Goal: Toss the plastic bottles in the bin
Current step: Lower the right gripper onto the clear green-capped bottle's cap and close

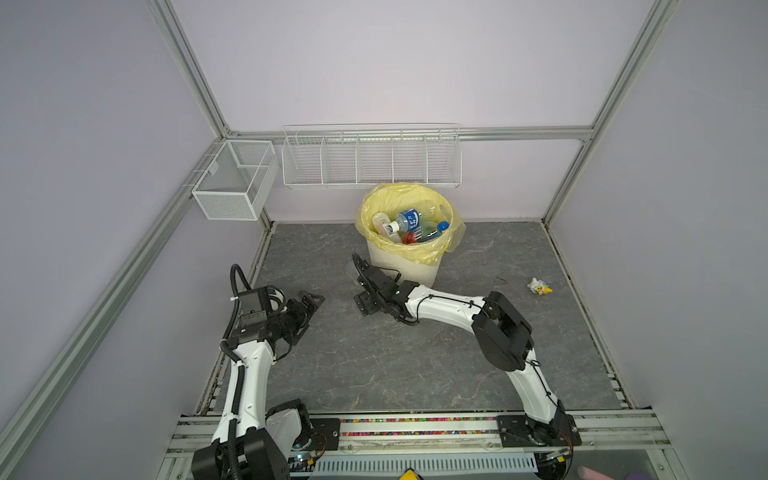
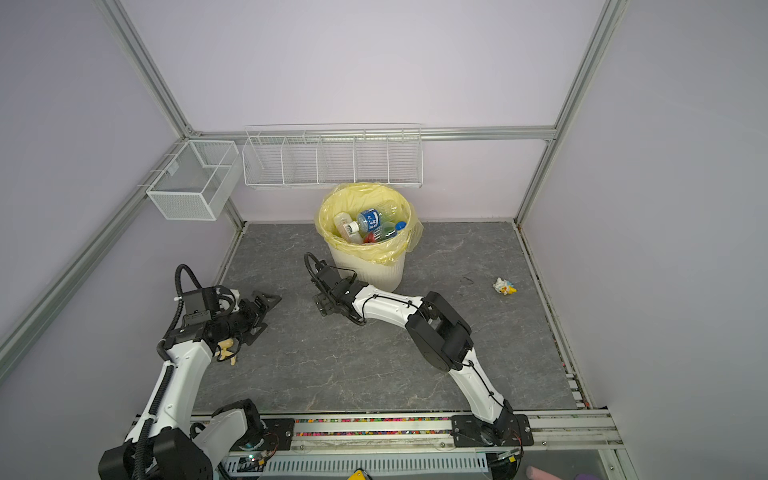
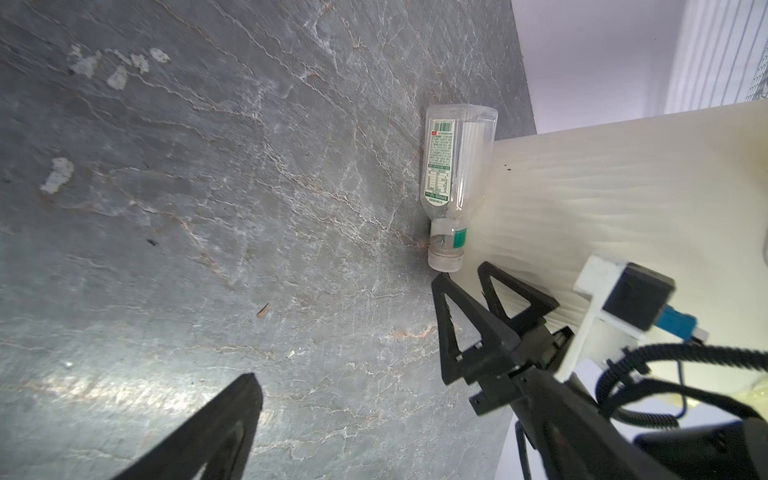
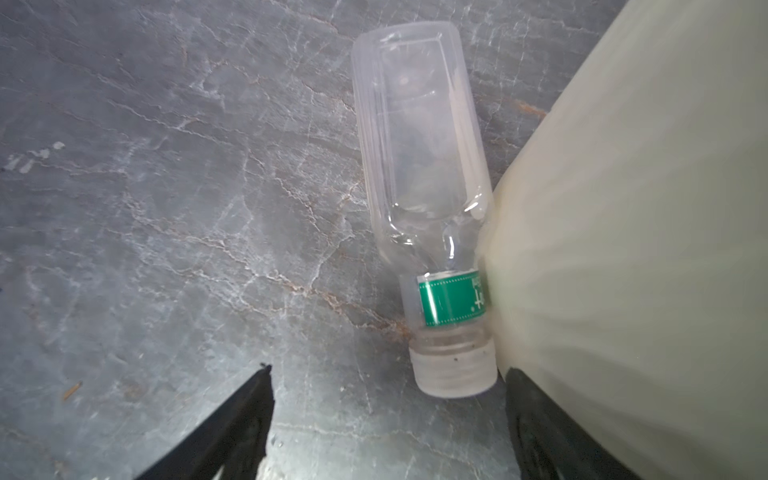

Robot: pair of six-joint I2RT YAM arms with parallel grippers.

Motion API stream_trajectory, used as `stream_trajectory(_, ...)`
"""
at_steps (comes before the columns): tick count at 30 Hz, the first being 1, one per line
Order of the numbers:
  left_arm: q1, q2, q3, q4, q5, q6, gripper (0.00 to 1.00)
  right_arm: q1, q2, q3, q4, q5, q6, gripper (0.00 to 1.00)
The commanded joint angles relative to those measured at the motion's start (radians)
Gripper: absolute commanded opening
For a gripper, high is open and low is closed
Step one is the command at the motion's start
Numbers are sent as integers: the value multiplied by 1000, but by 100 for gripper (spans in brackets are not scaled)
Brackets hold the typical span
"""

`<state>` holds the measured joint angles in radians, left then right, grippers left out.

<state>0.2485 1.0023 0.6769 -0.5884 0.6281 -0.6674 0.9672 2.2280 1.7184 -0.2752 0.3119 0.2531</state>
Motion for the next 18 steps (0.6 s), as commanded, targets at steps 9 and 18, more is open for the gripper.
stream_trajectory(9, 9, 10, 13, -5, 37, 24, 100, -42, 112, 121, -4, -33, -13, 88)
stream_trajectory(18, 9, 2, -8, -4, 38, 22, 100, -50, 147, 175, -20, -26, 52, 88)
